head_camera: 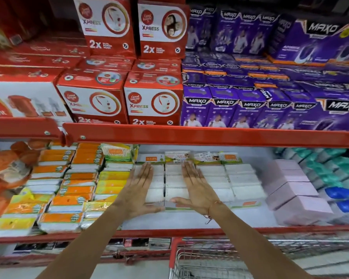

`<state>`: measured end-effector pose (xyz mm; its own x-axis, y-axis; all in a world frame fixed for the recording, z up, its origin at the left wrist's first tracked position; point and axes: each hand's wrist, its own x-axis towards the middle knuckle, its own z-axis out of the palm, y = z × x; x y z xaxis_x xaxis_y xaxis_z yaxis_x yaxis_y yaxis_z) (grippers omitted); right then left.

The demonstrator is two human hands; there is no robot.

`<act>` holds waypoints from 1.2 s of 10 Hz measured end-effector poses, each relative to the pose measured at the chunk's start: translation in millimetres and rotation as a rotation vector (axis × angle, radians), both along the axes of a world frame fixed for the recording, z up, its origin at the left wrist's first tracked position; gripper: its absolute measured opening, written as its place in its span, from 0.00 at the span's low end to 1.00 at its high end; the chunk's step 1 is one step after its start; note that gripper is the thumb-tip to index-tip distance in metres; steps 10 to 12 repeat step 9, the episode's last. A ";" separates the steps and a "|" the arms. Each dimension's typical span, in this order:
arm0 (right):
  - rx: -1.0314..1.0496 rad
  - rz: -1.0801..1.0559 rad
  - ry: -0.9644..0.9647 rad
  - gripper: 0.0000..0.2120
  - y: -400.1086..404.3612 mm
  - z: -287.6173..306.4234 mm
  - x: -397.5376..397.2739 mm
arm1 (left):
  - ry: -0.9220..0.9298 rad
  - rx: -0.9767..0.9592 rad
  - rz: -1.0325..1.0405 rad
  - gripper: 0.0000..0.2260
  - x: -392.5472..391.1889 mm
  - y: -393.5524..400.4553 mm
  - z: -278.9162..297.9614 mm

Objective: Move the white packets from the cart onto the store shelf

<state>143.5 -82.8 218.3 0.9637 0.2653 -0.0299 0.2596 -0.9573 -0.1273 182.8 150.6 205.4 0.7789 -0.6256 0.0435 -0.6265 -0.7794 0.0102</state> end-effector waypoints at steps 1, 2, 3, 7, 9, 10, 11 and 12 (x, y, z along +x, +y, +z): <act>0.061 -0.030 -0.047 0.52 -36.2 15.4 -15.7 | 0.003 -0.043 -0.039 0.55 -10.8 -32.0 11.4; -0.003 -0.071 -0.044 0.52 -93.4 21.2 -28.1 | 0.003 -0.068 -0.118 0.53 -16.4 -86.4 14.1; -0.070 -0.126 0.047 0.53 -150.7 14.0 -38.5 | 0.018 -0.034 -0.159 0.52 -20.3 -139.8 8.1; -0.110 -0.083 0.028 0.56 -188.8 -17.5 -36.0 | 0.020 0.093 -0.044 0.46 -25.7 -185.7 -11.7; -0.099 -0.118 0.004 0.54 -170.7 7.7 -56.0 | -0.035 -0.019 -0.050 0.38 -57.4 -186.2 7.6; -0.099 -0.118 0.004 0.54 -170.7 7.7 -56.0 | -0.035 -0.019 -0.050 0.38 -57.4 -186.2 7.6; -0.099 -0.118 0.004 0.54 -170.7 7.7 -56.0 | -0.035 -0.019 -0.050 0.38 -57.4 -186.2 7.6; -0.099 -0.118 0.004 0.54 -170.7 7.7 -56.0 | -0.035 -0.019 -0.050 0.38 -57.4 -186.2 7.6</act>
